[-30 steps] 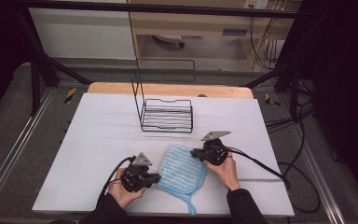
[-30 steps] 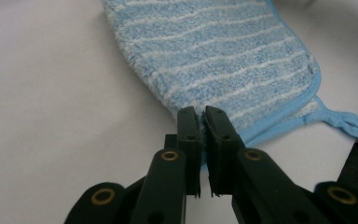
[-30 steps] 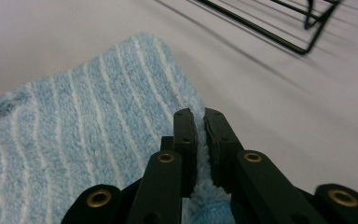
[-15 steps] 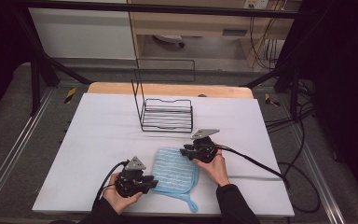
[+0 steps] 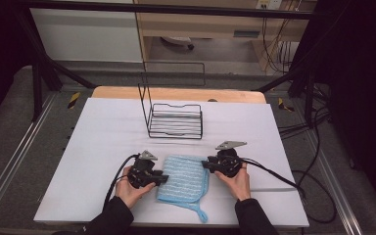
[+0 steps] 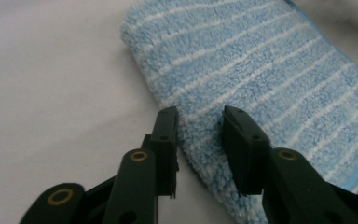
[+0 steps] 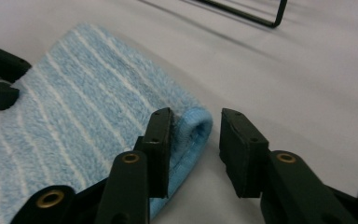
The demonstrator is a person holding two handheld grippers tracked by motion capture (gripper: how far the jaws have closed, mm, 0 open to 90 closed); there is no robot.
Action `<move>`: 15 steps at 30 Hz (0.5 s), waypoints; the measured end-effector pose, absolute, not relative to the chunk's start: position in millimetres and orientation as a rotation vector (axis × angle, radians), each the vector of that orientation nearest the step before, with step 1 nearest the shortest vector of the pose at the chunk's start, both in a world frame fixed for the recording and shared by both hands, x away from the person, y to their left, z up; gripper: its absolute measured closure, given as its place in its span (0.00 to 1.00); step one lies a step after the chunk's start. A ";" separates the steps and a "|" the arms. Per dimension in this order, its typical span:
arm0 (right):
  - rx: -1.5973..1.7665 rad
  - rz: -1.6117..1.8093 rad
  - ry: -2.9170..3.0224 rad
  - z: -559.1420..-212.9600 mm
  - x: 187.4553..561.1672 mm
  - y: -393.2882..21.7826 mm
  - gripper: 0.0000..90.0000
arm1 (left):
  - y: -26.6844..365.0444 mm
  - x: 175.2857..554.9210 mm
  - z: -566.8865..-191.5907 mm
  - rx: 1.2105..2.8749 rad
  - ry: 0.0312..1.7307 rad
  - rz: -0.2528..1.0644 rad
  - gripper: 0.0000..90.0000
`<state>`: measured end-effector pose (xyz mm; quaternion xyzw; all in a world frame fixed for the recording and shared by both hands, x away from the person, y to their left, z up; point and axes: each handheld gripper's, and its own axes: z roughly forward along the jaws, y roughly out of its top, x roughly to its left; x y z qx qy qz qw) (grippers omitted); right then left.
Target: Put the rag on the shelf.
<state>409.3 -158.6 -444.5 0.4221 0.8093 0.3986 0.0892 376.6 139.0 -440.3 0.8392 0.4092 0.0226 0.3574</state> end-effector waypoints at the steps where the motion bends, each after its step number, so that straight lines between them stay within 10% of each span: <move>1: 1.262 1.176 2.413 -446.9 410.2 -157.6 0.76 | 139.1 376.0 -441.7 2.162 1.056 0.049 0.75; 15: 1.306 1.309 2.415 -450.0 419.4 -147.6 0.91 | 147.2 359.0 -438.0 2.166 1.045 0.061 0.97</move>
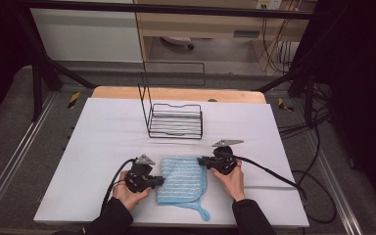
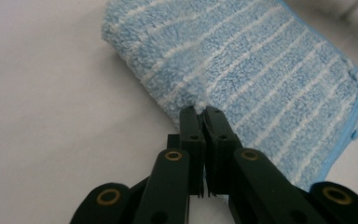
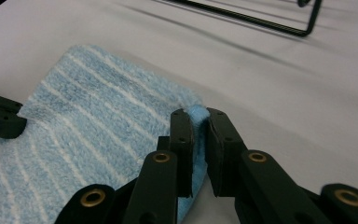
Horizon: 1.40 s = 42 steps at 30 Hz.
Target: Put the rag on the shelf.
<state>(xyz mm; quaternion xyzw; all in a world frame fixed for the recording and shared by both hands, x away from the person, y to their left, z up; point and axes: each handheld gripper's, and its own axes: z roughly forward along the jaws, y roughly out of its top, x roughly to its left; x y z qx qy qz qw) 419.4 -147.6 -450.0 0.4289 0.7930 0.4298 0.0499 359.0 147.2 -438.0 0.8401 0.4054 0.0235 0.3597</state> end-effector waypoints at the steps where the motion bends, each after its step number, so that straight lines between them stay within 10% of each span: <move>1: 1.293 1.311 2.419 -450.1 419.6 -145.3 0.91 | 148.9 357.5 -437.9 2.166 1.044 0.064 0.97; 6: 1.269 1.277 2.416 -449.3 418.4 -142.4 0.84 | 151.1 358.8 -436.9 2.158 1.028 0.090 0.92; 16: 1.164 1.325 2.349 -426.4 411.0 -156.4 0.38 | 158.0 395.6 -419.3 2.080 1.063 0.195 0.45; 26: 1.156 1.309 2.377 -430.2 405.1 -160.0 0.23 | 151.0 423.5 -435.5 2.087 1.137 0.123 0.59; 42: 1.253 1.289 2.398 -444.0 427.4 -145.7 0.46 | 146.5 420.6 -444.9 2.101 1.113 0.065 0.82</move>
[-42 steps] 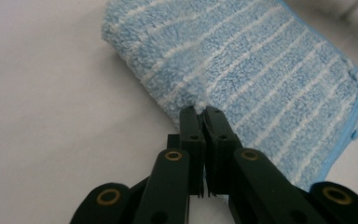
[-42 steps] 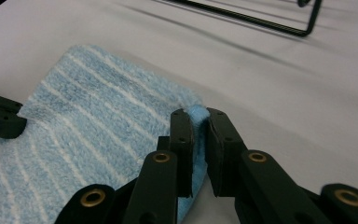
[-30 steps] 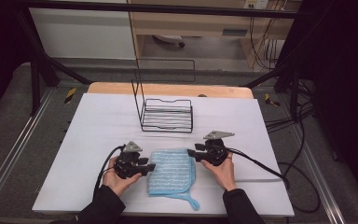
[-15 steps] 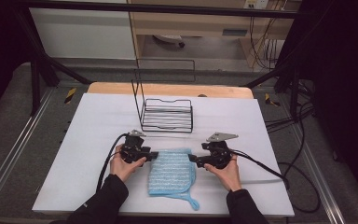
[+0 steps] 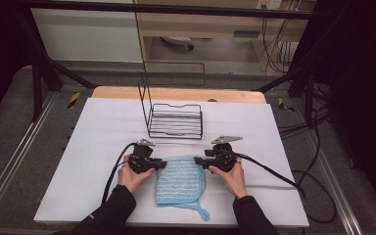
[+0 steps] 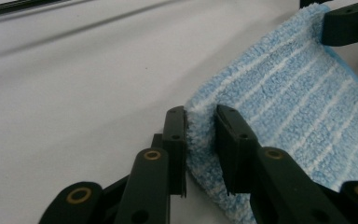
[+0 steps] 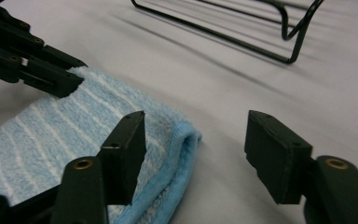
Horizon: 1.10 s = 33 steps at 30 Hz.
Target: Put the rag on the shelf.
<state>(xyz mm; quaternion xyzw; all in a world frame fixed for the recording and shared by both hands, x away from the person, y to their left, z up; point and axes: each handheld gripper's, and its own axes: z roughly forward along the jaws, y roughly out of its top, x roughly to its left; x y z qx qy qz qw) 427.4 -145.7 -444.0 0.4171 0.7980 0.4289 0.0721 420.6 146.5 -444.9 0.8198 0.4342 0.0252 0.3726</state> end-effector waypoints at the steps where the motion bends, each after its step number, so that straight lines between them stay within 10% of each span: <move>1: 1.256 1.277 2.407 -446.3 428.5 -145.0 0.49 | 146.3 420.2 -445.1 2.101 1.110 0.069 0.82; 11: 1.311 1.281 2.482 -453.5 425.7 -140.1 0.74 | 146.0 419.1 -446.1 2.099 1.105 0.072 0.84; 33: 1.397 1.351 2.465 -449.1 420.7 -139.8 0.90 | 151.1 416.2 -440.7 2.047 1.087 0.059 0.91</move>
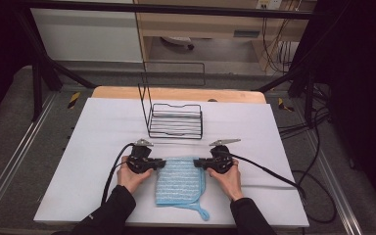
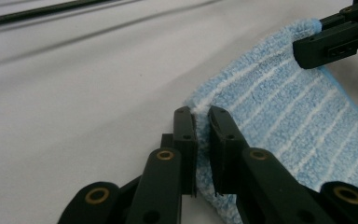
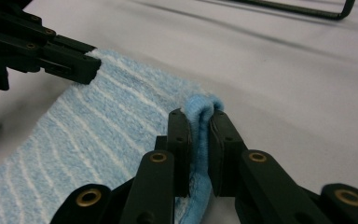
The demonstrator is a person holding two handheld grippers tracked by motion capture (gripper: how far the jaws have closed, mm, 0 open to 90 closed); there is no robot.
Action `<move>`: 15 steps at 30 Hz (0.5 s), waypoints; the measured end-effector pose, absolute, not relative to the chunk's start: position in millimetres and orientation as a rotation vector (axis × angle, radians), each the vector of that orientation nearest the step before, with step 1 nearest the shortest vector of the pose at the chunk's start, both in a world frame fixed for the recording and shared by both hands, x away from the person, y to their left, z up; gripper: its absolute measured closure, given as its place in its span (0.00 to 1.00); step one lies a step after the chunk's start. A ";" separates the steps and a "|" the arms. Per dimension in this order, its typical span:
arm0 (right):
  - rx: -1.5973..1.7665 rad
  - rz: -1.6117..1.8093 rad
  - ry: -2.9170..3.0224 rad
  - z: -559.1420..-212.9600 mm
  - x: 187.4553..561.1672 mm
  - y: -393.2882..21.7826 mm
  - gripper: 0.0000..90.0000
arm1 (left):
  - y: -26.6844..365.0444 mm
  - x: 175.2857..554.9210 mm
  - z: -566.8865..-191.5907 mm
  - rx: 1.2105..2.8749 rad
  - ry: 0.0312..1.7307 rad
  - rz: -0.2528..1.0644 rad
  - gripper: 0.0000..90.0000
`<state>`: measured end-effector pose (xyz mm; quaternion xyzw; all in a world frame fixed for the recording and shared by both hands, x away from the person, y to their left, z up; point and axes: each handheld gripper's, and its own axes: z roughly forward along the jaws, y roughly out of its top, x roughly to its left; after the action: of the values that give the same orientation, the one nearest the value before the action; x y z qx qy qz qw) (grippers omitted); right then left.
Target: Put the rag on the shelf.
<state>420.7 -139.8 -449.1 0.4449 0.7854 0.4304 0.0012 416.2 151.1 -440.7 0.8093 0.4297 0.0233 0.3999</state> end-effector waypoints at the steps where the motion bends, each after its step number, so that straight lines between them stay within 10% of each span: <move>1: 1.395 1.361 2.461 -447.2 420.0 -140.5 0.90 | 151.7 415.6 -439.4 2.041 1.083 0.063 0.91; 15: 1.320 1.542 2.351 -421.4 408.8 -151.1 0.90 | 158.8 403.4 -410.9 1.927 1.009 0.133 0.91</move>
<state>408.8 -151.1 -421.4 0.4251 0.7568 0.4963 0.0179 403.4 158.8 -410.9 0.7840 0.4103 0.0541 0.4627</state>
